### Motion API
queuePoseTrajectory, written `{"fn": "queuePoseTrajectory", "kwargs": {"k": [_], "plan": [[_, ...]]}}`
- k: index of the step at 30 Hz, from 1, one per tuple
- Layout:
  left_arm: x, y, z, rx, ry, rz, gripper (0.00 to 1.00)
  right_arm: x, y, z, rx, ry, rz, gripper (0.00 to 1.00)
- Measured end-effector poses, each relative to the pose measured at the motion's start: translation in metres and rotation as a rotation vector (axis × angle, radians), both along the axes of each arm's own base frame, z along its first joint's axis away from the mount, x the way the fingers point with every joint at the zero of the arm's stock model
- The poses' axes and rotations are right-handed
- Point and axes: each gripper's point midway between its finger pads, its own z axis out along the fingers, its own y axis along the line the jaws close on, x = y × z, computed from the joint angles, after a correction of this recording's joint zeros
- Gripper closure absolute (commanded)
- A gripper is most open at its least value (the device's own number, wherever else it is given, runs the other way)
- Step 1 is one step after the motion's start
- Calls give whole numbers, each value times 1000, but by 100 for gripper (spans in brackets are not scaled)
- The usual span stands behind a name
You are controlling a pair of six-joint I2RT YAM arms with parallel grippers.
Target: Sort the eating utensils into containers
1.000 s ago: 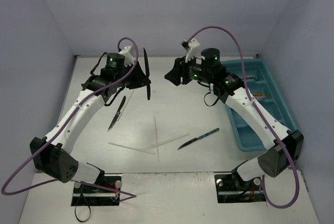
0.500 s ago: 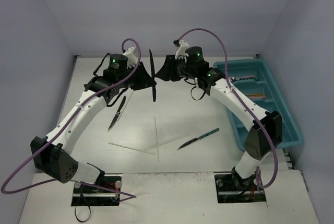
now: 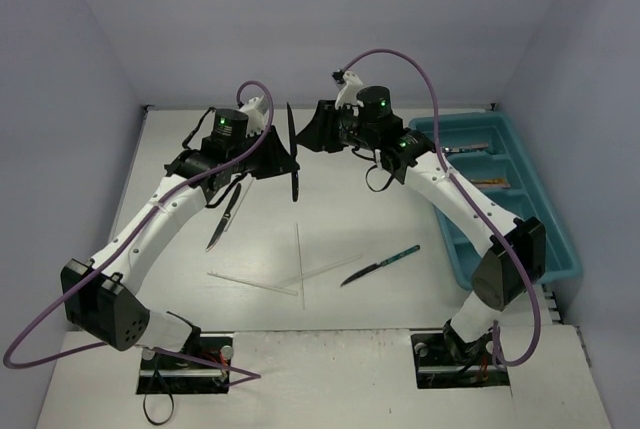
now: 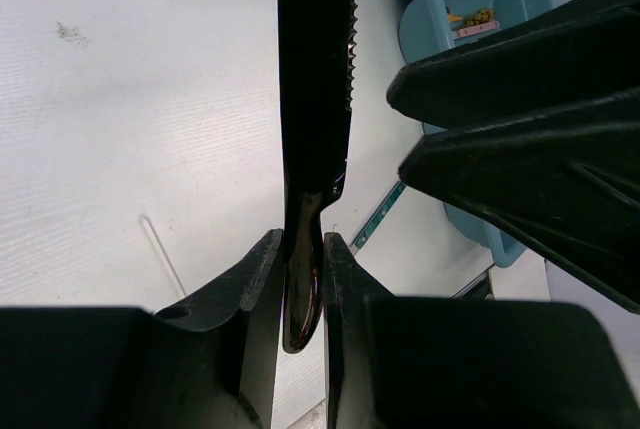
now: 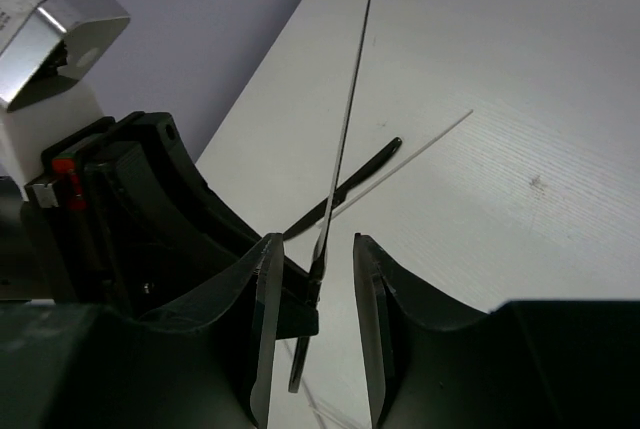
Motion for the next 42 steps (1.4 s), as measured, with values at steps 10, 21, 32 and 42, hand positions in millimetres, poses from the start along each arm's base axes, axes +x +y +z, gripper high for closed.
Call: {"fn": "queuePoseTrajectory", "kwargs": {"k": [10, 21, 32, 42], "plan": [[0, 0, 0, 4, -3, -1, 100, -4, 2, 6, 15, -13, 13, 73], [-3, -3, 0, 4, -3, -14, 100, -4, 5, 1, 25, 15, 13, 67], [-6, -8, 2, 2, -9, -28, 100, -2, 7, -18, 4, 51, 21, 73], [-6, -9, 4, 6, -13, -35, 94, -7, 11, -28, 9, 66, 50, 100]]}}
